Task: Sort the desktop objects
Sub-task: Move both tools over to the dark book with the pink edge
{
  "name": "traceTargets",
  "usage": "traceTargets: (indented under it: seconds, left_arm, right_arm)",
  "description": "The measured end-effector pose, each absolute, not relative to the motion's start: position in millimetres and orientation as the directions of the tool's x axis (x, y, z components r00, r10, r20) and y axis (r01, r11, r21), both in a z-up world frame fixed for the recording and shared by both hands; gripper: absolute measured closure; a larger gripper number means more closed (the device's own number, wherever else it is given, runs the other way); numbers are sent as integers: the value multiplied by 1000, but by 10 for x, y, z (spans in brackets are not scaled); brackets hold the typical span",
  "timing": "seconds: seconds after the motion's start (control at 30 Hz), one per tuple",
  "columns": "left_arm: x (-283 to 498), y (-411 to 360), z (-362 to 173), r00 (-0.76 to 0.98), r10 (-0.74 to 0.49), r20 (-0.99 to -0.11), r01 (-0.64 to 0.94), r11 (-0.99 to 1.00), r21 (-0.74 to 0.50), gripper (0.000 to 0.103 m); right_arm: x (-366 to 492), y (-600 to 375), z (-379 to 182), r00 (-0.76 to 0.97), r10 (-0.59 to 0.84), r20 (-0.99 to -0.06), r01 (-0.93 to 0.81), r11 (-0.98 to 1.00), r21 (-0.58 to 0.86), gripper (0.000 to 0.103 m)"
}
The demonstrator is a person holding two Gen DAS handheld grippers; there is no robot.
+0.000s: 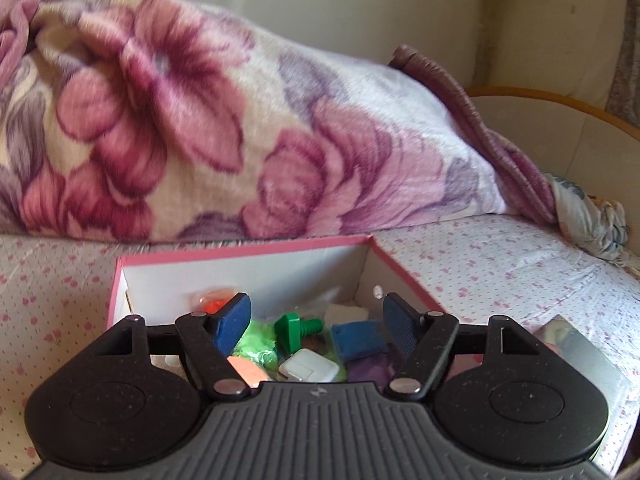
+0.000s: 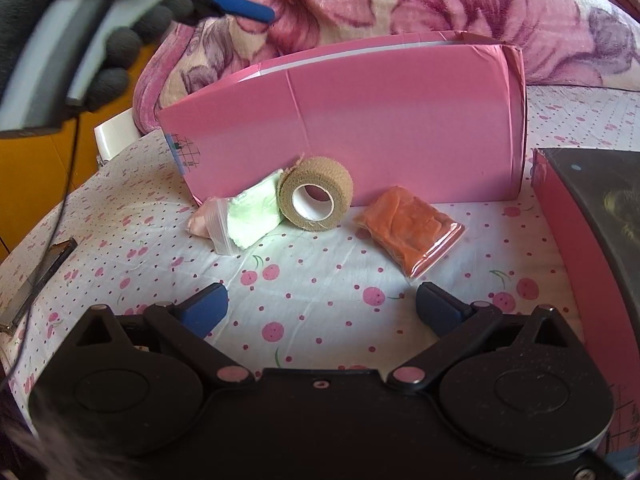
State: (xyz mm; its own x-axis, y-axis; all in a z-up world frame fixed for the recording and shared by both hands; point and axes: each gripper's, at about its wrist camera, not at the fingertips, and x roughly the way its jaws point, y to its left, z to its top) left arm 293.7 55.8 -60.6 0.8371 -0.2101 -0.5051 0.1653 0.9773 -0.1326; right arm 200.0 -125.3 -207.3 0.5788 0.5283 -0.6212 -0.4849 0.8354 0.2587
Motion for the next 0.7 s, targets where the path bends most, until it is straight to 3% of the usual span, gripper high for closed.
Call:
traceTargets:
  seconds: [0.47, 0.57, 0.7]
  left_arm:
    - [2261, 321, -170, 847, -236, -476, 203, 972, -121, 31]
    - [2015, 333, -39, 855, -222, -469, 194, 975, -109, 31]
    - [1693, 485, 226, 871, -153, -466, 158, 987, -30, 31]
  right_arm:
    - [1976, -1190, -2056, 584, 505, -636, -487, 844, 223, 1]
    - [1924, -1154, -1977, 587, 482, -651, -490, 851, 188, 1]
    - [1867, -1251, -1710, 589, 507, -630, -457, 851, 257, 1]
